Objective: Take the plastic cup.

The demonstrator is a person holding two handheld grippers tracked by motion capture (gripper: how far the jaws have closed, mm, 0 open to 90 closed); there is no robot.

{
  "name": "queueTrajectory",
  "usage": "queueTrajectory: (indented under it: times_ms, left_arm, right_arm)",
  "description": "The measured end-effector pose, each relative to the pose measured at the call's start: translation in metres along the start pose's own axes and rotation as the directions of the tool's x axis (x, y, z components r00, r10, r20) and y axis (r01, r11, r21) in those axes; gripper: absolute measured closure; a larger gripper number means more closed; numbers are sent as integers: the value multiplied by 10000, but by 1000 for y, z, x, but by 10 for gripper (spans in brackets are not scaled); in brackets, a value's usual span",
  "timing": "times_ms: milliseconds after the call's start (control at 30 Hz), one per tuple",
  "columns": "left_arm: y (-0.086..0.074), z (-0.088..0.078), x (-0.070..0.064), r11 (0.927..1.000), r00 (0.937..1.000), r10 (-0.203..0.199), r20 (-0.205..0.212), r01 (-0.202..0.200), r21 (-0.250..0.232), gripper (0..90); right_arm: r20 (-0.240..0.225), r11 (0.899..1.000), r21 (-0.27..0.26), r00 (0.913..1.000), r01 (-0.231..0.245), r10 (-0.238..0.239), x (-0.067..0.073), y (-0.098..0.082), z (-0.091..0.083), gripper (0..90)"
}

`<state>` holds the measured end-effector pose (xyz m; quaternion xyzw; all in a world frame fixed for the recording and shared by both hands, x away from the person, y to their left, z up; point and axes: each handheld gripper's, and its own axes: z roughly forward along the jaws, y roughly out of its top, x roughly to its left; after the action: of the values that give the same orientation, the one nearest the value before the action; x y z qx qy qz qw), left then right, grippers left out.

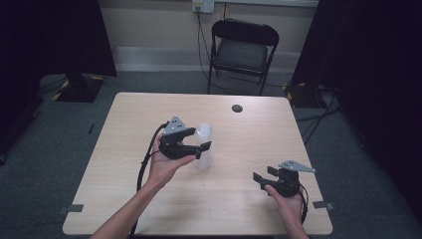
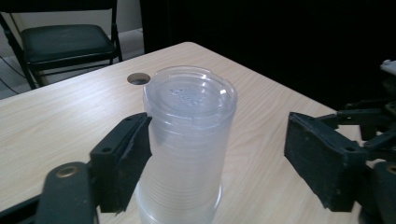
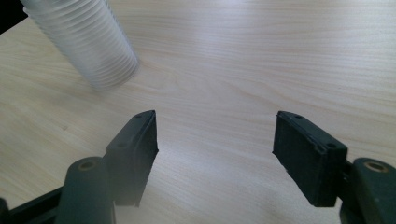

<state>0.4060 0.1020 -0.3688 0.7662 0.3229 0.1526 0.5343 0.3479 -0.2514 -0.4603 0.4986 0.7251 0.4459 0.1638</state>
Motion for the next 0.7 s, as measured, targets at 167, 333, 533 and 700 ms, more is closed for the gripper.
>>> queueTrajectory:
  times_ms: [167,333,533,700]
  left_arm:
    - [-2,15,7,9992,9993,-356,-124,358,155,216]
    - [-6,26,11,9990,9993,-329,-172,334,285,214]
    - [-12,36,14,9980,9996,9,-273,8,636,235]
    - [-16,40,15,9981,9990,98,-432,-72,607,221]
  right_arm:
    - [-108,10000,64,9999,5,-4,0,-1,1,308]
    - [-125,10000,74,9999,36,-35,0,-1,1,308]
    - [-160,10000,93,9999,21,-20,0,-1,2,308]
    - [-168,9999,169,9999,-22,25,-1,-1,5,308]
